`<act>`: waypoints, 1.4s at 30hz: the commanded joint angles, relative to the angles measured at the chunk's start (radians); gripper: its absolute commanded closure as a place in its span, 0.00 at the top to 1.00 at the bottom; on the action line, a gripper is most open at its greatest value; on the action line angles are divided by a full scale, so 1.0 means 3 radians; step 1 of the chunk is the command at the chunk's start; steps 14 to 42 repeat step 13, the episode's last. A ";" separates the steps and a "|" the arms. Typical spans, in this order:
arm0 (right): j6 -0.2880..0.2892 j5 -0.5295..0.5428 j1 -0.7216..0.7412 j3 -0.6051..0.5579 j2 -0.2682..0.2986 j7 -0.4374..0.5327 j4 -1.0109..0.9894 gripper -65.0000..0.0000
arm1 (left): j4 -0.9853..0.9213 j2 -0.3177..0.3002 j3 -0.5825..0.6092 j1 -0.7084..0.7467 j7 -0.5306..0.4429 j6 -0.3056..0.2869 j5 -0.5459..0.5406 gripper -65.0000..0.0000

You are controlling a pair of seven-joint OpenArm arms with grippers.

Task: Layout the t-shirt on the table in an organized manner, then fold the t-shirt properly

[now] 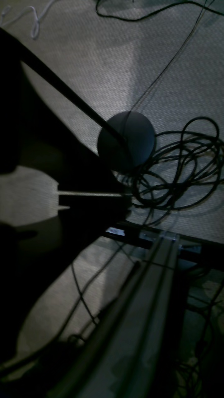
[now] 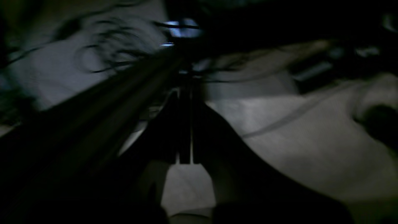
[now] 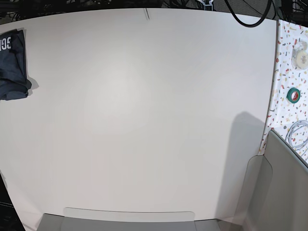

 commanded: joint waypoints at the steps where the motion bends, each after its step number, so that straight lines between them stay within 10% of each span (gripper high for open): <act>1: -0.0022 0.0021 0.0041 0.0004 -0.0059 0.0027 0.0026 0.00 | 0.0000 0.0001 0.0010 0.0021 -0.0036 0.0032 -0.0006 0.00; 7: -0.0160 0.0011 0.0102 -0.0022 -0.0115 0.0027 0.0016 0.00 | 0.0000 0.0011 0.0010 0.0026 -0.0036 0.0533 -0.0006 0.00; 42: -0.0160 0.0021 0.0133 0.0009 -0.0130 0.0027 0.0016 0.00 | 0.0000 0.0077 0.0005 0.0000 -0.0036 0.0533 -0.0006 0.00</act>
